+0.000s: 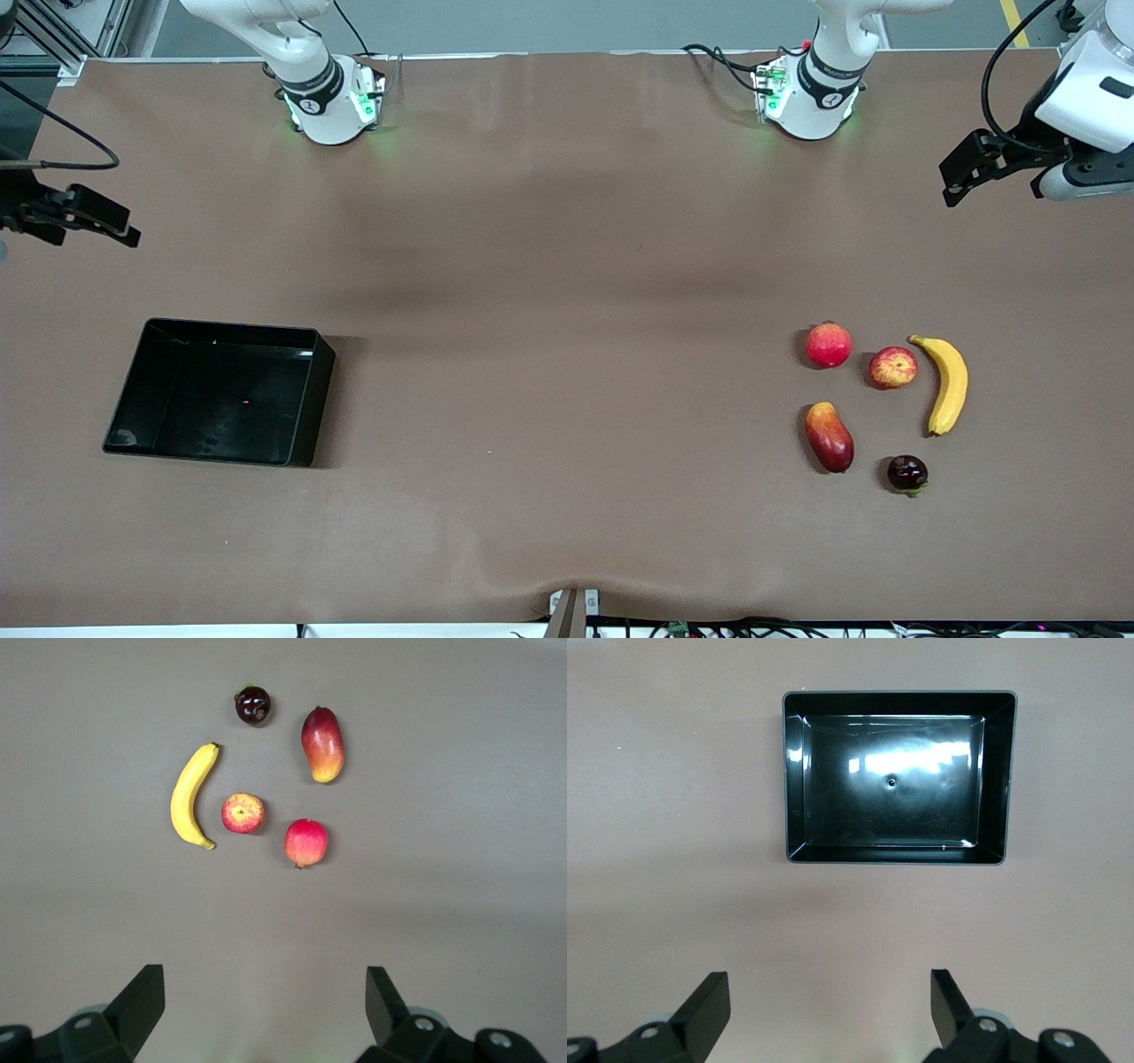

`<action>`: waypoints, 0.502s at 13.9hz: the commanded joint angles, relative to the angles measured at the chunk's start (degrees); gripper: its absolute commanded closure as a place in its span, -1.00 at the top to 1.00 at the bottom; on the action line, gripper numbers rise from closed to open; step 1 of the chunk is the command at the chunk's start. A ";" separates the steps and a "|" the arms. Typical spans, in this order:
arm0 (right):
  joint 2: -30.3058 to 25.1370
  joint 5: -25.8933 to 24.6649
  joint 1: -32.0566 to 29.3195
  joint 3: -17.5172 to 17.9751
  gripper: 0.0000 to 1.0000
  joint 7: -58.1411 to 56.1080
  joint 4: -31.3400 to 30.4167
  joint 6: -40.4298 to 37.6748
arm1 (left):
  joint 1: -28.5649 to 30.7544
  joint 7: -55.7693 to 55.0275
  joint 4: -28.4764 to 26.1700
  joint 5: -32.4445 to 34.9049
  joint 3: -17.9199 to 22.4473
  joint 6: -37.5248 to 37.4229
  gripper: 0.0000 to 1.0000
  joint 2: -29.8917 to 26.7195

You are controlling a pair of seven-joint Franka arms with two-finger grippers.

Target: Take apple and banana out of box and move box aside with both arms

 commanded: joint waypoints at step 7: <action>-0.35 0.25 1.09 -0.07 1.00 -0.23 0.58 -1.65 | -4.64 2.03 -2.56 -0.62 5.29 1.68 1.00 -2.61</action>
